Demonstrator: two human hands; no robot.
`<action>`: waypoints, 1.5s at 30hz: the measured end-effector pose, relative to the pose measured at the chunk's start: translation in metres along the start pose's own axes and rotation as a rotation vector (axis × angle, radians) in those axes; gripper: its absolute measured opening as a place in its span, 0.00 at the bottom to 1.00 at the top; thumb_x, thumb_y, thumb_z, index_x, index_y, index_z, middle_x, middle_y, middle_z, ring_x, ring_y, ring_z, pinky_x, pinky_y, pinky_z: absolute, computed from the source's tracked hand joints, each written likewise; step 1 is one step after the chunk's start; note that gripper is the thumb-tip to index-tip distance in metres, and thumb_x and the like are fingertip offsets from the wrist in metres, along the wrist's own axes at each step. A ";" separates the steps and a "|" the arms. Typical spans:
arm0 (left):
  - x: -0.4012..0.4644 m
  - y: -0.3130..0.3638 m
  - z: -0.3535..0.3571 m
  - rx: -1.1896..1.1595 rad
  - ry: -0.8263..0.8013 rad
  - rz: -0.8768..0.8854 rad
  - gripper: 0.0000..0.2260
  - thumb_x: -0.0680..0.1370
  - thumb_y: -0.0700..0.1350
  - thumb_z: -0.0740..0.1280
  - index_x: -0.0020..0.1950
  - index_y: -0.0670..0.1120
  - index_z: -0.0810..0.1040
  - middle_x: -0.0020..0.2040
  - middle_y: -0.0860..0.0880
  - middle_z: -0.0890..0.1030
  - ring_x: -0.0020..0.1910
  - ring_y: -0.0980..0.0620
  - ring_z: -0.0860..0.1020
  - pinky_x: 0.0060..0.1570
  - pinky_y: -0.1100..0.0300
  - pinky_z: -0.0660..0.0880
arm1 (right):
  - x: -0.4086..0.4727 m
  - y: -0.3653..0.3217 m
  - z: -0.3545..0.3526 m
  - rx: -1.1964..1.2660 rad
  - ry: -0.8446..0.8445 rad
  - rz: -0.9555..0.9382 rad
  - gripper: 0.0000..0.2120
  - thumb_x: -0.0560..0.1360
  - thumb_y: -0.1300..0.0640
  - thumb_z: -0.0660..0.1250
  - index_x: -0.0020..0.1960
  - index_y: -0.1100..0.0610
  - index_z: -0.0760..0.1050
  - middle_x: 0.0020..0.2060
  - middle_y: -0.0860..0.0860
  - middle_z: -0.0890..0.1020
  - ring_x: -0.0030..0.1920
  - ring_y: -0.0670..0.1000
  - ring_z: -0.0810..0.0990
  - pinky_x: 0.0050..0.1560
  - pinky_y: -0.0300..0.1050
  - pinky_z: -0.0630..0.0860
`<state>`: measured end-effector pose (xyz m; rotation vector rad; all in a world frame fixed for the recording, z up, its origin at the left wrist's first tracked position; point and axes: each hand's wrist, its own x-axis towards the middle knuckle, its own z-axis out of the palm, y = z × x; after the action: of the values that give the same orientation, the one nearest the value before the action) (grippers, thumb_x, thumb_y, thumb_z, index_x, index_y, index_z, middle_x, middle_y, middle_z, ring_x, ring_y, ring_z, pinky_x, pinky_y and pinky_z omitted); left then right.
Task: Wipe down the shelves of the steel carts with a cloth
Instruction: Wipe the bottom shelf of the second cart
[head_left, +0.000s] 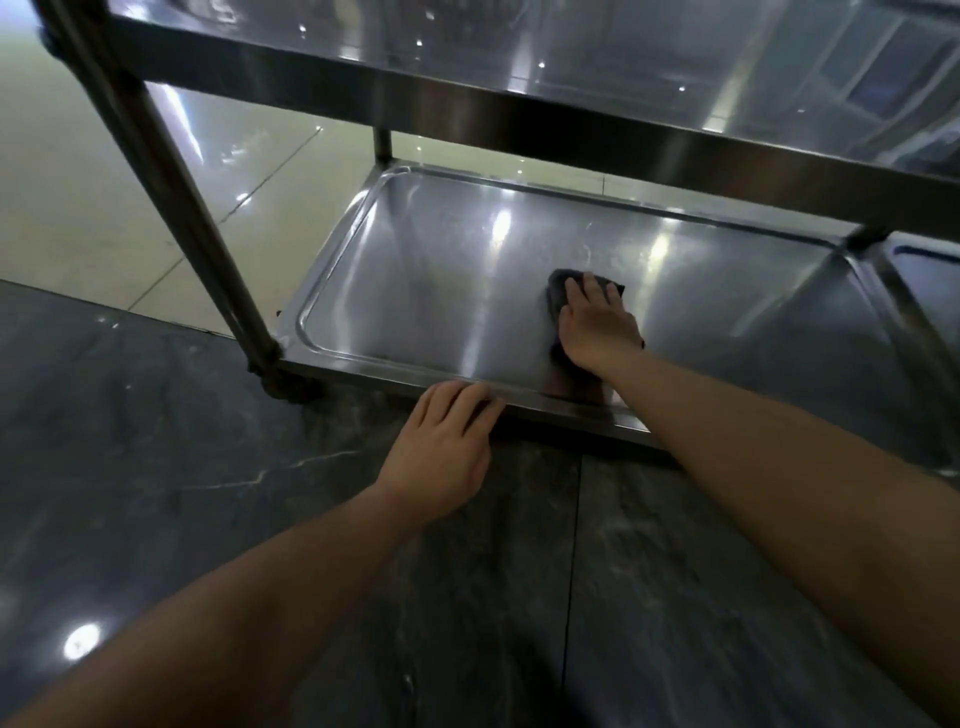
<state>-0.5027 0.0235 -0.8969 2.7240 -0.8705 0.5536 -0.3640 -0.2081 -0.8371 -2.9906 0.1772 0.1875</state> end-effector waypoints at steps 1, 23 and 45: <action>-0.002 -0.004 -0.003 0.008 0.013 -0.003 0.22 0.80 0.47 0.61 0.73 0.42 0.75 0.68 0.41 0.74 0.68 0.38 0.71 0.71 0.42 0.68 | 0.005 -0.003 -0.001 0.019 -0.006 0.017 0.26 0.85 0.48 0.45 0.82 0.49 0.50 0.82 0.48 0.48 0.81 0.58 0.45 0.76 0.61 0.57; -0.002 -0.043 -0.022 0.066 -0.043 -0.160 0.20 0.79 0.47 0.60 0.69 0.42 0.77 0.64 0.42 0.75 0.64 0.39 0.71 0.65 0.43 0.72 | -0.090 -0.025 0.023 0.024 -0.018 -0.291 0.27 0.85 0.46 0.45 0.82 0.50 0.49 0.82 0.49 0.46 0.81 0.58 0.45 0.77 0.60 0.54; -0.021 -0.054 0.009 0.091 0.064 -0.183 0.23 0.78 0.46 0.64 0.72 0.40 0.75 0.68 0.39 0.74 0.69 0.35 0.71 0.70 0.38 0.68 | 0.040 -0.095 0.015 0.076 -0.008 -0.101 0.26 0.85 0.47 0.43 0.82 0.49 0.49 0.82 0.47 0.47 0.81 0.59 0.44 0.76 0.61 0.52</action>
<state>-0.4837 0.0740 -0.9189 2.8110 -0.5858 0.6526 -0.3144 -0.1168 -0.8442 -2.9141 0.0310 0.1779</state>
